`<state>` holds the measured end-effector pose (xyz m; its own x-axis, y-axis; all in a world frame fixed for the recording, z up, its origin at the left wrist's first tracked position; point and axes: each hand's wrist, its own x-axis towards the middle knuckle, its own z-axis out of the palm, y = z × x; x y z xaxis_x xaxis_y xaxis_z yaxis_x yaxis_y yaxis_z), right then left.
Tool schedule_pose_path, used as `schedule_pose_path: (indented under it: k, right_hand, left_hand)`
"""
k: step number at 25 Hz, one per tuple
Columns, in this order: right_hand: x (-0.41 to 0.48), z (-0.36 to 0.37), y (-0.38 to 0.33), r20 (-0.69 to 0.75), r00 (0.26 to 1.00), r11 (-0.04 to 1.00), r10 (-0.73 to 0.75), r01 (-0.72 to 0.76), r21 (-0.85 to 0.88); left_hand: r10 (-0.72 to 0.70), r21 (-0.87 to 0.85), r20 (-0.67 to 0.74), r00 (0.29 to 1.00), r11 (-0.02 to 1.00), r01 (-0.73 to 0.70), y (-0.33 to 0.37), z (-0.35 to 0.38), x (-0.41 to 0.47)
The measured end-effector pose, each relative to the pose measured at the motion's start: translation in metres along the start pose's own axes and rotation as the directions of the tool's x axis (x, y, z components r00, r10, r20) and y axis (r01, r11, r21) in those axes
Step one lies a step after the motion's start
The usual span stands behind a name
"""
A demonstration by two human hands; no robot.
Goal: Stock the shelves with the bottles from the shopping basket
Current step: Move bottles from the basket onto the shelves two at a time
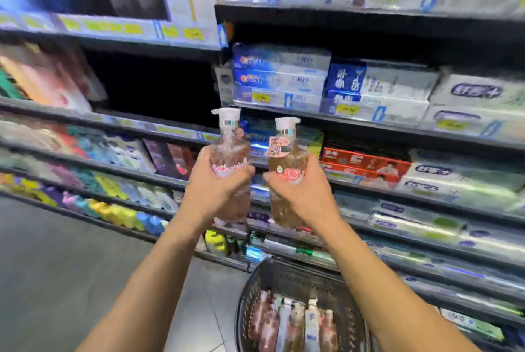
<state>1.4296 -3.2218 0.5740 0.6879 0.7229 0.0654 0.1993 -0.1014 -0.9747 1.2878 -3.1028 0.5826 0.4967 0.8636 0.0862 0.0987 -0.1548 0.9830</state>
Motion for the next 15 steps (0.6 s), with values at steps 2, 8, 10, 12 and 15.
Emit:
schedule_pose_path:
  k: [2,8,10,12,15]
  right_hand:
    - [0.006,0.003,-0.04,0.038,0.995,0.996,-0.091,0.091,0.017]
    - [0.02,0.04,-0.133,0.132,0.954,0.962,-0.269,0.258,0.093]
    - [0.019,0.063,-0.159,0.151,0.937,0.947,-0.315,0.301,0.109]
    - [0.019,0.09,-0.179,0.164,0.918,0.931,-0.361,0.346,0.115]
    - [0.021,0.132,-0.197,0.172,0.904,0.919,-0.392,0.377,0.113]
  left_hand:
    - [0.074,0.01,-0.069,0.995,0.997,-0.073,0.037,-0.022,-0.003]
    - [0.201,0.043,-0.23,0.952,0.98,-0.197,0.108,-0.097,-0.009]
    - [0.229,0.065,-0.275,0.934,0.974,-0.219,0.124,-0.13,-0.008]
    - [0.267,0.105,-0.299,0.916,0.963,-0.247,0.133,-0.165,-0.005]
    - [0.286,0.118,-0.322,0.903,0.958,-0.262,0.132,-0.218,0.006]
